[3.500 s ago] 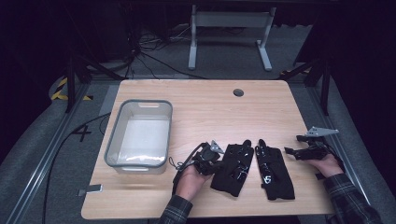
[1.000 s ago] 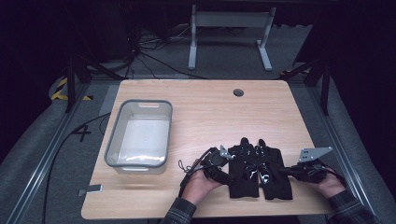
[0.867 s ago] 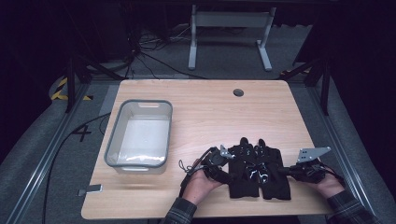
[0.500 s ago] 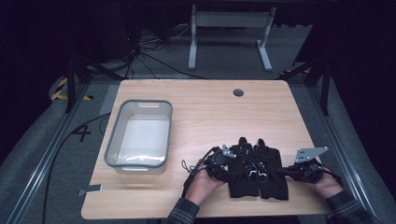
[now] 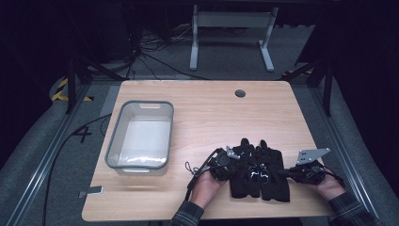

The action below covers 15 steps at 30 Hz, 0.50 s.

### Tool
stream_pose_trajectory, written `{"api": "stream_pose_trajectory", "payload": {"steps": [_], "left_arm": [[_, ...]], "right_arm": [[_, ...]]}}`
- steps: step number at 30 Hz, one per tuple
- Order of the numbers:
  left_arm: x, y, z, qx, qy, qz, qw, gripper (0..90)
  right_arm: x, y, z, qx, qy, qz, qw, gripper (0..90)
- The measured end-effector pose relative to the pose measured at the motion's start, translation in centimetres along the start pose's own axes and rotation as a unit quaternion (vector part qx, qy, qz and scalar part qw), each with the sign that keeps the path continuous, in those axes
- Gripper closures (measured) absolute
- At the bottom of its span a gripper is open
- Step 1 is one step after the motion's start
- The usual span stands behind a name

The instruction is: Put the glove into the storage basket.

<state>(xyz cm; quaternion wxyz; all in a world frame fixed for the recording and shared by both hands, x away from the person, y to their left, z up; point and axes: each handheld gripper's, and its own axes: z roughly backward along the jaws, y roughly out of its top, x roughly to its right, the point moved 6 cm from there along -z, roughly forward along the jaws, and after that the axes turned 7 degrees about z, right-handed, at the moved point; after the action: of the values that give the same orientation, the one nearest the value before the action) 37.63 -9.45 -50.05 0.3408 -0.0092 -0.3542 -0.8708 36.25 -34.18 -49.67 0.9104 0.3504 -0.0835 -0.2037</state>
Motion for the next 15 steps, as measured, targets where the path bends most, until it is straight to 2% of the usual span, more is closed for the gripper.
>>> {"api": "stream_pose_trajectory", "payload": {"steps": [6,15], "left_arm": [[0.1,0.4,1.2,0.017,-0.017,0.006,0.9997,82.9],[0.0,0.9,2.6,0.033,-0.043,-0.004,0.9985,83.3]], "right_arm": [[-0.1,0.2,-0.2,0.0,0.001,0.005,1.0,89.8],[0.0,0.8,-0.7,-0.001,0.003,0.008,1.0,89.9]]}}
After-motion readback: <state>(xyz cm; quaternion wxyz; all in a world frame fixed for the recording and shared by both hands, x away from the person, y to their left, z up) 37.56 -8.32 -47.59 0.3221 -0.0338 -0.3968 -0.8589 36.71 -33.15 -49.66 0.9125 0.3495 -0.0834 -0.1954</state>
